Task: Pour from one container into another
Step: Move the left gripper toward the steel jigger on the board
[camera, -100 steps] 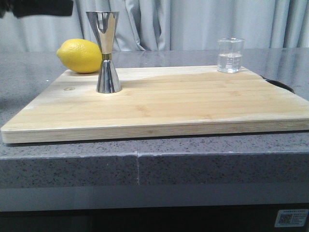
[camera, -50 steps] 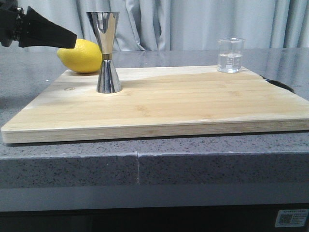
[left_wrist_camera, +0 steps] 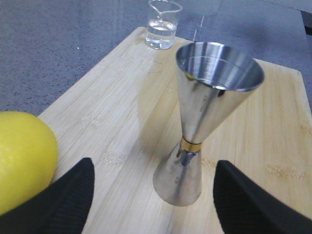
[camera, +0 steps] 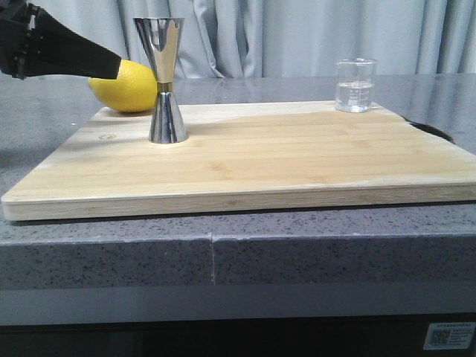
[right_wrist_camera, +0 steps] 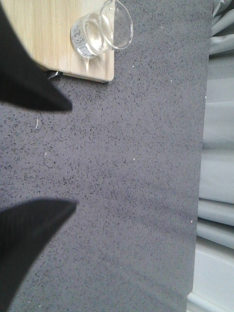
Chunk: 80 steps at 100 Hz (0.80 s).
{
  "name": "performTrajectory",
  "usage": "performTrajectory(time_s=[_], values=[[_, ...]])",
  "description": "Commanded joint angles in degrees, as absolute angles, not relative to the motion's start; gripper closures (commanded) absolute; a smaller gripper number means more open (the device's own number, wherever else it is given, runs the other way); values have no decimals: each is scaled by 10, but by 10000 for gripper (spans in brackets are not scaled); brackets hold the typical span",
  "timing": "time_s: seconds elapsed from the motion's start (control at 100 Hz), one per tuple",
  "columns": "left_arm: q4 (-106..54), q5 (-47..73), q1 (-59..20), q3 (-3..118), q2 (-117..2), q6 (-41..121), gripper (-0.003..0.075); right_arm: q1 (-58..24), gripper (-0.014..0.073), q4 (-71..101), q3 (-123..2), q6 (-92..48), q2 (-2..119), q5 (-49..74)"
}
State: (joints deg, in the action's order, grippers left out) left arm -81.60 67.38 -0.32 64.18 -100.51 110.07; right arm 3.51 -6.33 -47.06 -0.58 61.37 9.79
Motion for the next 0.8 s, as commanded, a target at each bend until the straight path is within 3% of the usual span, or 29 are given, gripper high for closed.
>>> performTrajectory(time_s=[0.0,0.09,0.79], values=[[-851,727,-1,658,-982,1102,213,37,64,-71,-486,-9,605,47],[-857,727,-1,658,-982,1102,213,37,12,-71,-486,-9,605,49],[-895,724,-43,658,-983,1132,213,37,12,-72,-486,-9,605,49]])
